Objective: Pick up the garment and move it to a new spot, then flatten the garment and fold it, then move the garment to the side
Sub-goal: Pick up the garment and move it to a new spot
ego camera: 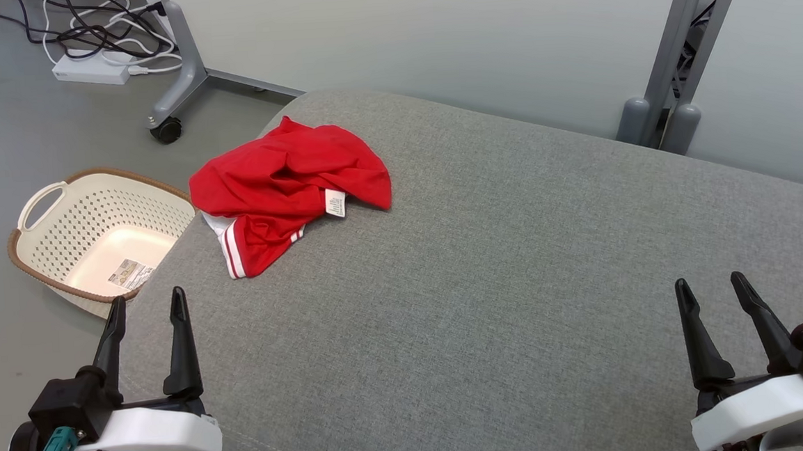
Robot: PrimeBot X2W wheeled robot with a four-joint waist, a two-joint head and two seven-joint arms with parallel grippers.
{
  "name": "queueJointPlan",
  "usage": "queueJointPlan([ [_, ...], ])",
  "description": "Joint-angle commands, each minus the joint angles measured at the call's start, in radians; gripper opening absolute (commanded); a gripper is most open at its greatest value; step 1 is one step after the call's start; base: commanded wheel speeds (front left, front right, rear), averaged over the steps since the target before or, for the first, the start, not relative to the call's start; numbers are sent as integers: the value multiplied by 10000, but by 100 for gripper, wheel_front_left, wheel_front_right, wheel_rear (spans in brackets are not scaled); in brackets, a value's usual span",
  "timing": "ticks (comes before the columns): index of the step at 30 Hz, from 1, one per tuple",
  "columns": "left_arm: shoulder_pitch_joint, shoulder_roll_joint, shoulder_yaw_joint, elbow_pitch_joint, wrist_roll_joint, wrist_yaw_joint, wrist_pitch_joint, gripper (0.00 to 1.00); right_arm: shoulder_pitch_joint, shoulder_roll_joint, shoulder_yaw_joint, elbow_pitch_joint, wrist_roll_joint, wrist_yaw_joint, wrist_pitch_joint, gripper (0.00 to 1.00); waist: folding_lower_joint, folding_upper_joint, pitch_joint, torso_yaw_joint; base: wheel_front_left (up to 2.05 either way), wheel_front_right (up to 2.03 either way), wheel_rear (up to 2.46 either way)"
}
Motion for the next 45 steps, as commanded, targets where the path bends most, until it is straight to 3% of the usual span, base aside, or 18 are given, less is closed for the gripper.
queueJointPlan([
  [1,-7,3,35,27,96,-66,-31,100,-66,-59,-9,21,64,-4,-54,100,0,0,4,-8,0,0,0],
  [10,-681,152,64,-246,360,-128,-31,100,-161,-59,0,1,146,-4,-45,100,0,0,158,-45,0,0,0],
  [16,-2641,874,397,-1075,605,-225,264,100,-376,-60,112,-162,8,-4,57,100,0,0,494,-296,0,0,0],
  [21,-4230,1351,643,-841,467,-450,735,100,-582,-61,240,-232,-35,-4,68,100,0,0,861,-754,0,0,0],
  [26,-5897,1739,699,732,151,-938,1337,100,-846,-58,311,-331,-180,-4,90,100,0,0,1465,-1412,0,0,0],
  [32,-7372,1852,490,3807,-258,-1614,2026,100,-1280,-60,447,-543,-426,-4,217,100,0,0,2404,-2149,0,0,0],
  [38,-8165,1784,306,6724,-538,-2155,2390,100,-1632,-61,531,-742,-662,-4,320,100,0,0,3200,-2662,0,0,0],
  [45,-8630,1674,319,9212,-1124,-2511,3348,100,-1918,-57,593,-851,-773,-4,330,100,0,0,3797,-2896,0,0,0],
])
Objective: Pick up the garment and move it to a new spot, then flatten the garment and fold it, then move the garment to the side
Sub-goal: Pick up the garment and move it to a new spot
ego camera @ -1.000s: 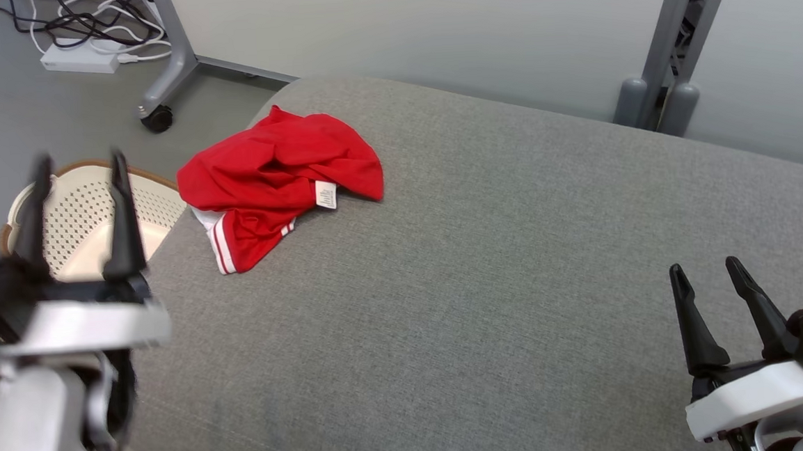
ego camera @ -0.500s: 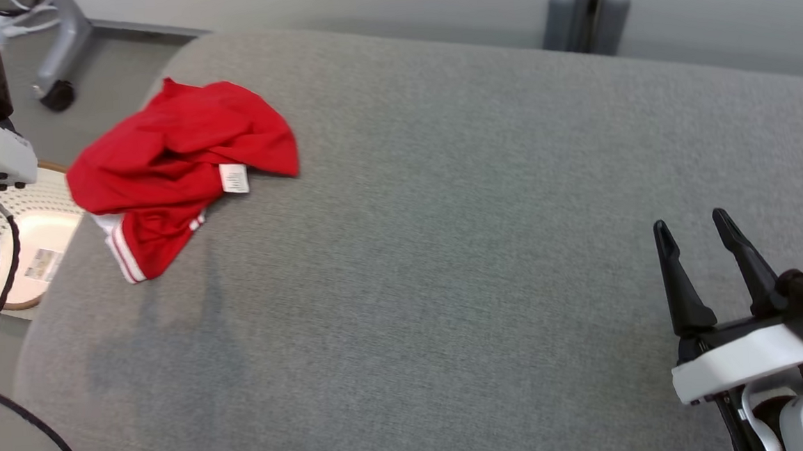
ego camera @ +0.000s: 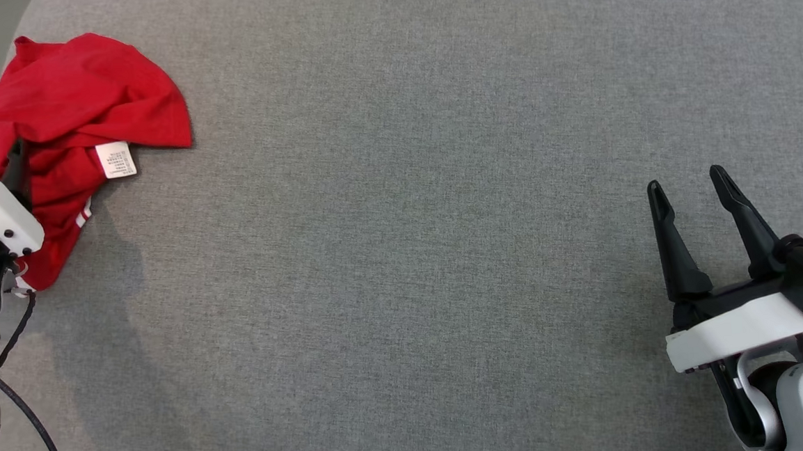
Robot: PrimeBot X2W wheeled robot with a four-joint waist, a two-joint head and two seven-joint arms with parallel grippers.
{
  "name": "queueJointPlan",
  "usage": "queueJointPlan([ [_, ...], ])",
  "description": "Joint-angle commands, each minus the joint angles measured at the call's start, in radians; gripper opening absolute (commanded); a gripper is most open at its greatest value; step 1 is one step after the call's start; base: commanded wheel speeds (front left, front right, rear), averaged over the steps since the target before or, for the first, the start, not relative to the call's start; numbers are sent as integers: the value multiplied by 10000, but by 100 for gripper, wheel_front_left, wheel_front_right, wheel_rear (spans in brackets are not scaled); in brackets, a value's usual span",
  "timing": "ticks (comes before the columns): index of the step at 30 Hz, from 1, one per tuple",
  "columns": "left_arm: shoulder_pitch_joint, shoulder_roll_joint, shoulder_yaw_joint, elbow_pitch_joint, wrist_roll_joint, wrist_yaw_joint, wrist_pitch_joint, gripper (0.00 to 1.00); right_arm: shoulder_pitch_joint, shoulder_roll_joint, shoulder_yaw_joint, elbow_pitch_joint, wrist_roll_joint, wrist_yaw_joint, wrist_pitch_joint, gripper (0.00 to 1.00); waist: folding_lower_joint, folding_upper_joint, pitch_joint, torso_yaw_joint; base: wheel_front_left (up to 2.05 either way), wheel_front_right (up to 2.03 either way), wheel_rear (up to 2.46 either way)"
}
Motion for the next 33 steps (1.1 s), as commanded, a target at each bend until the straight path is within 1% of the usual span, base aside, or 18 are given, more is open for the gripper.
queueJointPlan([
  [1,-248,24,38,308,-132,-86,206,100,-147,-53,6,-53,-65,-4,8,100,0,0,221,-126,0,0,0],
  [3,-370,43,-39,814,-259,-156,329,100,-243,-54,31,-29,-89,-4,15,100,0,0,326,-137,0,0,0],
  [5,-456,92,-73,1041,-310,-182,272,100,-313,-54,65,4,-130,-4,31,100,0,0,359,-144,0,0,0],
  [6,-488,85,-83,1140,-346,-201,250,87,-342,-54,83,16,-130,-4,35,100,0,0,369,-147,0,0,0],
  [7,-537,108,-91,1204,-367,-207,117,38,-365,-54,95,27,-131,-4,31,100,0,0,370,-150,0,0,0],
  [8,-585,151,-97,1282,-361,-212,-13,0,-389,-54,112,46,-127,-4,19,100,0,0,357,-155,0,0,0],
  [14,-918,412,-278,1422,-41,-88,-1205,0,-313,-54,26,155,-61,-4,-89,100,0,0,29,-134,0,0,0],
  [15,-1029,468,-318,1346,33,-61,-1503,0,-273,-53,1,178,-49,-4,-90,100,0,0,-53,-121,0,0,0],
  [16,-1029,468,-318,1346,33,-61,-1503,0,-273,-53,1,178,-49,-4,-90,100,0,0,-53,-121,0,0,0],
  [19,-1308,535,-437,1125,254,50,-2359,0,-166,-56,-80,250,21,-4,-170,100,0,0,-393,-79,0,0,0],
  [22,-1527,570,-591,819,461,190,-2898,0,-35,-53,-115,359,122,-4,-241,100,0,0,-810,-53,0,0,0],
  [24,-1621,530,-702,469,609,203,-3110,0,57,-53,-145,415,196,-4,-293,100,0,0,-1109,-36,0,0,0],
  [28,-1332,470,-906,-502,952,423,-3297,0,336,-56,-164,596,383,-4,-379,100,0,0,-1705,-63,0,0,0],
  [33,-434,101,-1101,-2416,1186,700,-3340,0,643,-54,-144,744,591,-4,-471,100,0,0,-2285,-165,0,0,0],
])
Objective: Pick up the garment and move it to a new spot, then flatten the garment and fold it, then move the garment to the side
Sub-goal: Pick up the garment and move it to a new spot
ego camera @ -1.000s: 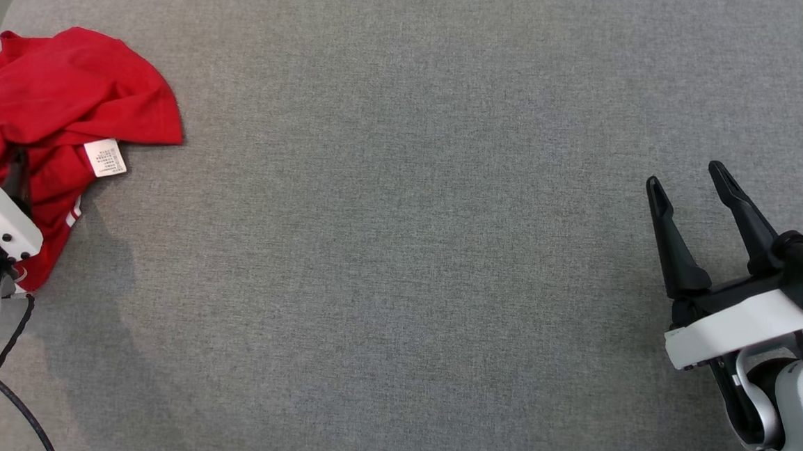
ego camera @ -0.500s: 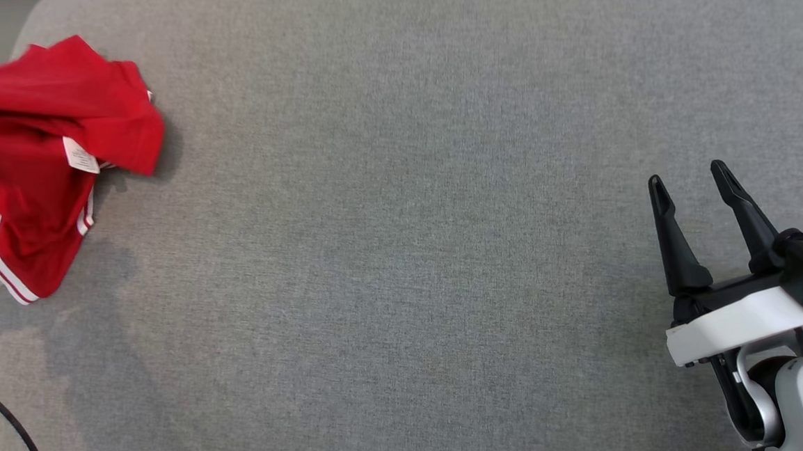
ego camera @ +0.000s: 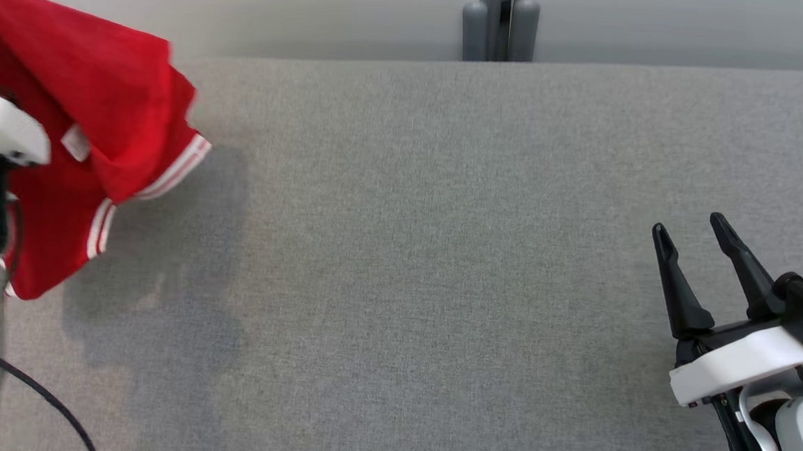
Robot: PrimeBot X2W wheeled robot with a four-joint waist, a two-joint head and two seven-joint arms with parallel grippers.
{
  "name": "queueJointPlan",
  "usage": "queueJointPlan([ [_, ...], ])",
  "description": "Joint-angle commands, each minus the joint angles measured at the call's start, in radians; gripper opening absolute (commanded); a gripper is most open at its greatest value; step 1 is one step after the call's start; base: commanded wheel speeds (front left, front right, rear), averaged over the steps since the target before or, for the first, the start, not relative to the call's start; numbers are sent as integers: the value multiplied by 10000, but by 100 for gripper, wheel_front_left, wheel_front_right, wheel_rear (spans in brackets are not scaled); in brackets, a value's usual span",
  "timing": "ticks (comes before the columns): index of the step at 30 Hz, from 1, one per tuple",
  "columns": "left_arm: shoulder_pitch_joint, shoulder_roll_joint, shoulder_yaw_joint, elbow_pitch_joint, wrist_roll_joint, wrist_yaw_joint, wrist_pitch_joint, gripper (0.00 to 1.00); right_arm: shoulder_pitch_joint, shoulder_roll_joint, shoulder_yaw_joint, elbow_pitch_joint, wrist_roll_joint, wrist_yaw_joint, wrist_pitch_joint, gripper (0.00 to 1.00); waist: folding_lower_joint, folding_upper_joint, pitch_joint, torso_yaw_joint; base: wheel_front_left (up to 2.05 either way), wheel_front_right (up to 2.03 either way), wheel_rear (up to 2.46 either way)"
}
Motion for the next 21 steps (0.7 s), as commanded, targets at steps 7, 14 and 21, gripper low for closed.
queueJointPlan([
  [7,2249,-651,-671,-3613,203,561,539,0,266,-56,33,22,201,-4,-173,100,0,0,-581,-584,0,0,0],
  [14,3816,-1008,-1376,-6780,156,976,1561,0,49,-56,224,-24,361,-4,-271,100,0,0,-241,-1806,0,0,0],
  [21,4618,-1534,-2584,-8157,218,816,2439,0,-109,-55,233,184,601,-4,-575,100,0,0,262,-3292,0,0,0],
])
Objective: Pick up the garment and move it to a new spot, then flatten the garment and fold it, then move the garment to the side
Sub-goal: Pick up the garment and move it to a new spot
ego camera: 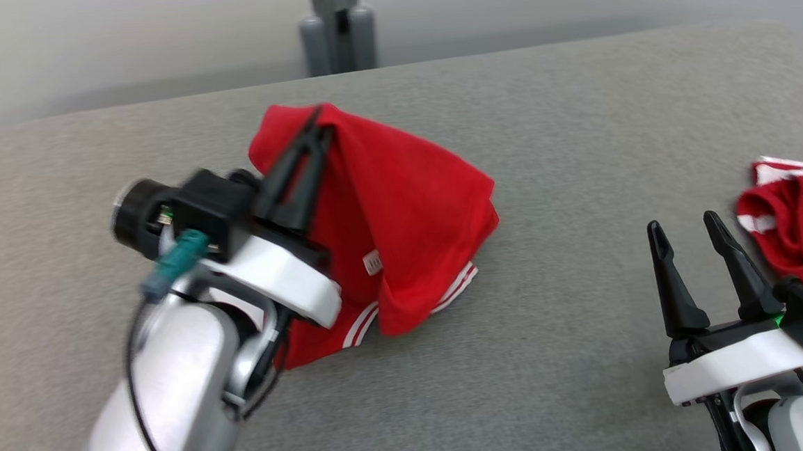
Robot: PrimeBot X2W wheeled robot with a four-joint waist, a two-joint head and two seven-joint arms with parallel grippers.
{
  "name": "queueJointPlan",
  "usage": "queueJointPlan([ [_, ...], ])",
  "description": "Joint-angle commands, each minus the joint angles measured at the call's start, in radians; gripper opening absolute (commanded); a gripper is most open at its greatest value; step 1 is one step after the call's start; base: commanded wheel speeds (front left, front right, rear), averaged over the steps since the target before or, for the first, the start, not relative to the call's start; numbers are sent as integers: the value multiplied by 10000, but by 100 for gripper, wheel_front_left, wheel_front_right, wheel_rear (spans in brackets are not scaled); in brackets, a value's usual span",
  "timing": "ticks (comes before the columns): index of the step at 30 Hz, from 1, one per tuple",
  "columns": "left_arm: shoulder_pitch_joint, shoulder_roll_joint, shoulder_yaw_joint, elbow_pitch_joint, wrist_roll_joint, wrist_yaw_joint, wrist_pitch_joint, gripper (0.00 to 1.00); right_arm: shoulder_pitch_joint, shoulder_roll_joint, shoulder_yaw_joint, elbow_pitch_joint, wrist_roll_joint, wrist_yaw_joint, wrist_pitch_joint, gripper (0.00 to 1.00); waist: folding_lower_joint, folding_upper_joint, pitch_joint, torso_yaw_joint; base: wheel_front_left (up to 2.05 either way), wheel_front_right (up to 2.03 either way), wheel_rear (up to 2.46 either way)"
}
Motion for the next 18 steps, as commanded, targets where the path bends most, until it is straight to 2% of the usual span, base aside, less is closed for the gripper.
queueJointPlan([
  [1,146,-118,-346,-100,146,-100,174,0,-126,-51,-52,60,112,-4,-173,100,0,0,462,-957,0,0,0],
  [5,208,-396,-980,371,260,-134,561,0,-221,-45,-47,205,273,-4,-333,100,0,0,790,-1589,0,0,0],
  [9,197,-606,-1259,1047,186,-293,713,0,-270,-48,-38,318,401,-4,-487,100,0,0,997,-1886,0,0,0],
  [15,237,-741,-1654,2111,201,-527,650,0,-355,-52,-54,576,503,-4,-725,100,0,0,1171,-1916,0,0,0],
  [16,261,-784,-1694,2188,188,-573,598,7,-369,-47,-57,604,497,-4,-752,100,0,0,1168,-1855,0,0,0],
  [17,292,-818,-1714,2261,162,-580,540,51,-383,-47,-52,641,470,-4,-763,100,0,0,1157,-1789,0,0,0],
  [18,301,-835,-1723,2284,197,-561,419,100,-399,-50,-54,678,444,-4,-759,100,0,0,1130,-1721,0,0,0],
])
